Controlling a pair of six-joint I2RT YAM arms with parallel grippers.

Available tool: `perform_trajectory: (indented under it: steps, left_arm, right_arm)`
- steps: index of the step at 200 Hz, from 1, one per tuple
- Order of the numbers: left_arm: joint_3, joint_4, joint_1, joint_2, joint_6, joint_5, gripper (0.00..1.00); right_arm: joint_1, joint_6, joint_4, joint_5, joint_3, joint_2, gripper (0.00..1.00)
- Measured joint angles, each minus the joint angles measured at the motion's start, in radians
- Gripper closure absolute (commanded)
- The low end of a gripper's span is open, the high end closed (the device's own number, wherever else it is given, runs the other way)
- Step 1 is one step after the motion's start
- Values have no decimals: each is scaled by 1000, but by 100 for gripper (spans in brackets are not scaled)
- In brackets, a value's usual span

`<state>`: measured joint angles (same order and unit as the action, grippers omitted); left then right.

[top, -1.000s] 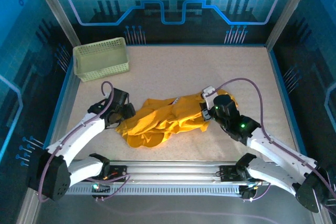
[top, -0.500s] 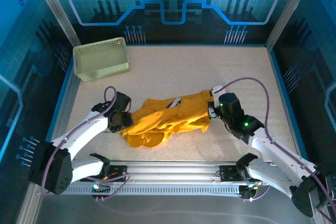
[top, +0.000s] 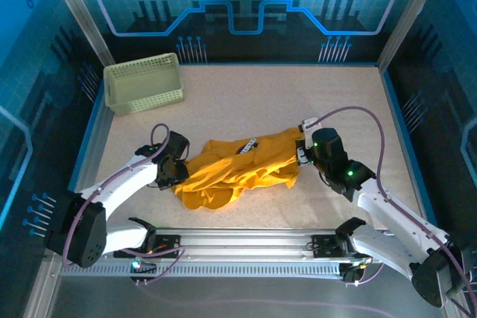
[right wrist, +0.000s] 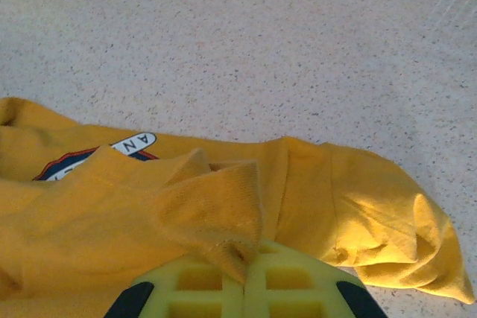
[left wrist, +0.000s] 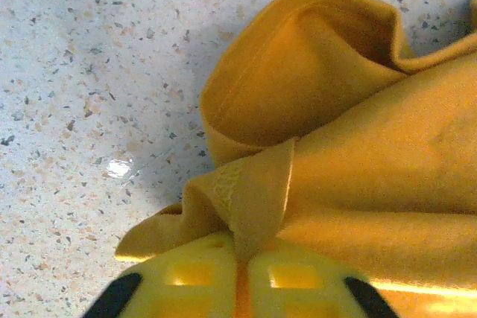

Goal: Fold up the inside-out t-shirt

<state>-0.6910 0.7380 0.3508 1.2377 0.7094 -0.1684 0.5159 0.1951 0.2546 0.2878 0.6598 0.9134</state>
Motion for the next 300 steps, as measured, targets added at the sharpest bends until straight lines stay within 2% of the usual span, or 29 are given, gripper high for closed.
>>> perform_trajectory:
  steps: [14, 57, 81, 102, 129, 150, 173, 193, 230, 245, 259, 291, 300]
  left_arm:
    - [1, 0, 0, -25, 0, 0, 100]
    - [-31, -16, -23, -241, -11, -3, 100]
    - [-137, -88, -90, -379, -42, -3, 100]
    - [-248, -197, -145, -434, -66, 18, 100]
    - [-349, -346, -180, -446, -83, 90, 97]
    - [-357, -432, -183, -447, -83, 151, 97]
    - [-349, -463, -184, -380, -83, 224, 98]
    - [-309, -477, -186, -240, -83, 293, 98]
    - [-230, -472, -186, 114, -84, 407, 85]
    - [-226, -452, -187, 211, -85, 421, 74]
    - [-227, -445, -187, 264, -91, 417, 57]
    - [-232, -394, -183, 302, -119, 341, 36]
    - [-232, -386, -177, 290, -118, 298, 35]
  right_arm:
    - [-13, 8, 13, 4, 19, 3, 100]
    - [-66, 10, 100, 26, 127, -2, 100]
    - [-130, 6, 176, 39, 278, -21, 100]
    - [-202, 2, 214, 29, 456, -50, 100]
    - [-234, -17, 225, -14, 653, -98, 100]
    - [-236, -27, 232, -30, 720, -145, 100]
    - [-236, -31, 248, -30, 691, -189, 100]
    - [-236, -27, 266, -31, 583, -195, 100]
    - [-249, 8, 296, -28, 360, -105, 100]
    - [-270, 26, 307, -24, 311, -55, 100]
    - [-306, 42, 315, -27, 297, -24, 100]
    - [-380, 68, 296, -55, 297, 8, 100]
    - [-385, 68, 290, -65, 297, 11, 100]
